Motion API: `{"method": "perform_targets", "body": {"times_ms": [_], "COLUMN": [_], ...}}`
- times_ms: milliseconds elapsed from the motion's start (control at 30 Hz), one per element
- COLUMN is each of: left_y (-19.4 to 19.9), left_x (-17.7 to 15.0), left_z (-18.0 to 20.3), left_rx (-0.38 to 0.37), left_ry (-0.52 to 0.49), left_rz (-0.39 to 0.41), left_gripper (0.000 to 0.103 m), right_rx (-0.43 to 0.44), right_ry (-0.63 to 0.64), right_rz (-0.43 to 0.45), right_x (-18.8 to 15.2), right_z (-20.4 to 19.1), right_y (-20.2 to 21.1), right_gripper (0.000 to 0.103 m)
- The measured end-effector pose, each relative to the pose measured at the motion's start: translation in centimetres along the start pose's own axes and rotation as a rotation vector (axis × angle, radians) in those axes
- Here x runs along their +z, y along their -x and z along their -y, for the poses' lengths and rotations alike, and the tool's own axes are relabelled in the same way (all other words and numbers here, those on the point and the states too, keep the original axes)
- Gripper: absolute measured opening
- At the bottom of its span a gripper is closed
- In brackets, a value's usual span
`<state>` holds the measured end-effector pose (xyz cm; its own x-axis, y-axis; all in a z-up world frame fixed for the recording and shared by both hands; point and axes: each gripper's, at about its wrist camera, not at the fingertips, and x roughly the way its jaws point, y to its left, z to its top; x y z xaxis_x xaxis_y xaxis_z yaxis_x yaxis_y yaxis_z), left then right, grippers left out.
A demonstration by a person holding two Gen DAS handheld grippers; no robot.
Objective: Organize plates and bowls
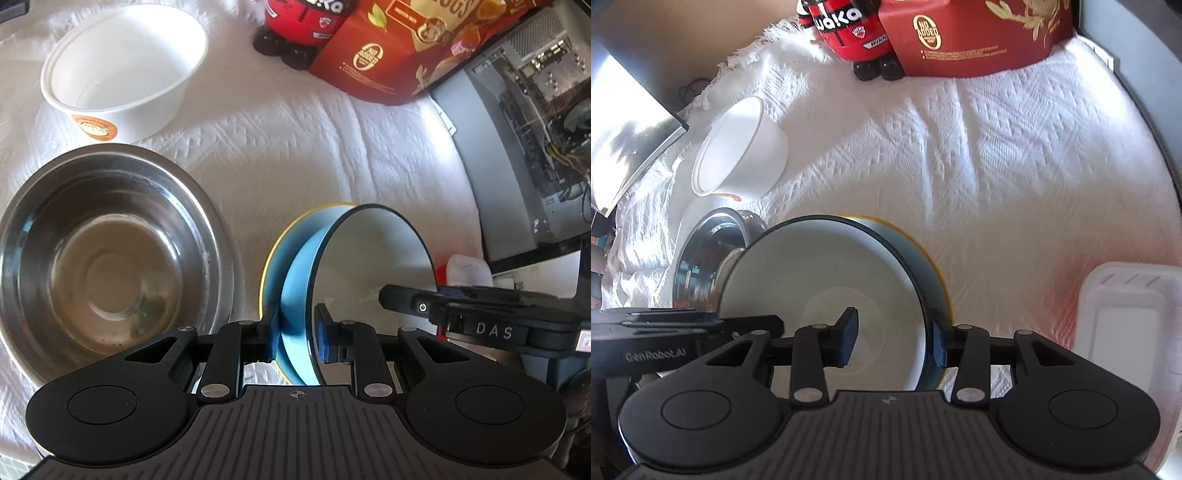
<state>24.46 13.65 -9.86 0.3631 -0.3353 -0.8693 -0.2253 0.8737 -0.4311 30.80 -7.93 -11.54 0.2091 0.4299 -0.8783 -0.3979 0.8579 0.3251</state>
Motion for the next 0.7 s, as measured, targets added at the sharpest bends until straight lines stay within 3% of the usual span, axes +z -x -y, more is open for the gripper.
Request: {"method": "perform_targets", "body": {"times_ms": [433,700], "left_y": [3.2,2.9], "left_x": [0.0,-0.3], "left_z": [-1.0,-1.8], "left_rx": [-0.079,-0.056], "left_ry": [0.034,0.02], "left_rz": [0.092,0.079], "left_gripper": [0.019,0.018], "right_rx": [-0.066,-0.083], "right_ry": [0.014,-0.011], "right_rz": [0.127,0.167], "right_x": [-0.8,-1.0], "right_z": [-1.3,-1.9], "right_y": [2.4,2.9], "right_gripper": [0.043,0.045]}}
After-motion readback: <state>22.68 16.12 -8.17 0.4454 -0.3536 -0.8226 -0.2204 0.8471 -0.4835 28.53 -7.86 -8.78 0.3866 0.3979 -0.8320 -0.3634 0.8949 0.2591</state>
